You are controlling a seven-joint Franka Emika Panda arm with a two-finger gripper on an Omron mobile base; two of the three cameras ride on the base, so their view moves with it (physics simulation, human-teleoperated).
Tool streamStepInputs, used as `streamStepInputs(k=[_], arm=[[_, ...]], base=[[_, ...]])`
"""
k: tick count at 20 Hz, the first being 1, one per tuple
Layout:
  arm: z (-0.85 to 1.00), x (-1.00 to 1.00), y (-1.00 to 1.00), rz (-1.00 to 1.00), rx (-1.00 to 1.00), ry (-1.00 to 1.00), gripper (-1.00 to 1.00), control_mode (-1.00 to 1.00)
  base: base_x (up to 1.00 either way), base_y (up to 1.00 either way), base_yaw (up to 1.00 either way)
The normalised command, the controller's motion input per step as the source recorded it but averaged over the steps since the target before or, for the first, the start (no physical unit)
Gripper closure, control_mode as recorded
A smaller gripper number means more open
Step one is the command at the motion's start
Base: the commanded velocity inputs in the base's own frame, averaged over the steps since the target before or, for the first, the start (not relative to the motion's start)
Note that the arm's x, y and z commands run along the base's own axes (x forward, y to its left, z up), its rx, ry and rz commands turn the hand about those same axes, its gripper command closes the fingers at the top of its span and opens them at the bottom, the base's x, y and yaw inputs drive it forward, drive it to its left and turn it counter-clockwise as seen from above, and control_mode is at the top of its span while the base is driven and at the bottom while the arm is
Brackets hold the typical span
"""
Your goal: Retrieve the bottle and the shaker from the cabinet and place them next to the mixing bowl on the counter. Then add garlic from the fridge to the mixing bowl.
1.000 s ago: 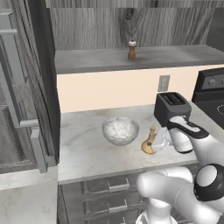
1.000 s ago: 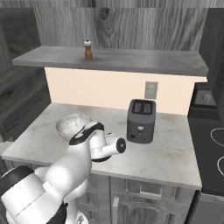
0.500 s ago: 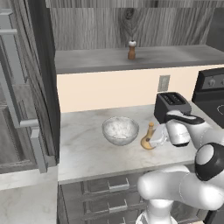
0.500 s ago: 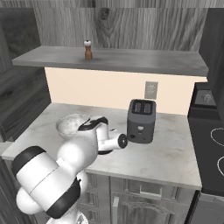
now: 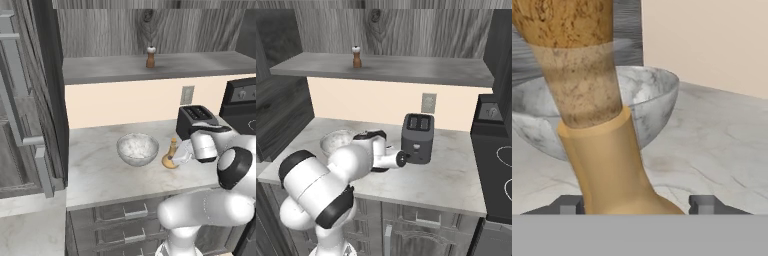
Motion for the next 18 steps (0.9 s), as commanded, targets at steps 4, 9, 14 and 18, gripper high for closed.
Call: streamStepInputs(k=[4,9,14,18], arm=[[-0.18,0.13,0.0,0.0,0.0,0.0,1.0,-1.0],[-0.14,0.09,0.0,0.0,0.0,0.0,1.0,-1.0],[0.0,0.0,0.0,0.0,0.0,0.0,-1.0,-1.0],[0.0,0.0,0.0,0.0,0.0,0.0,-1.0,-1.0]], base=[[0.0,0.0,0.0],[0.0,0.0,0.0],[0.0,0.0,0.0],[0.0,0.0,0.0]])
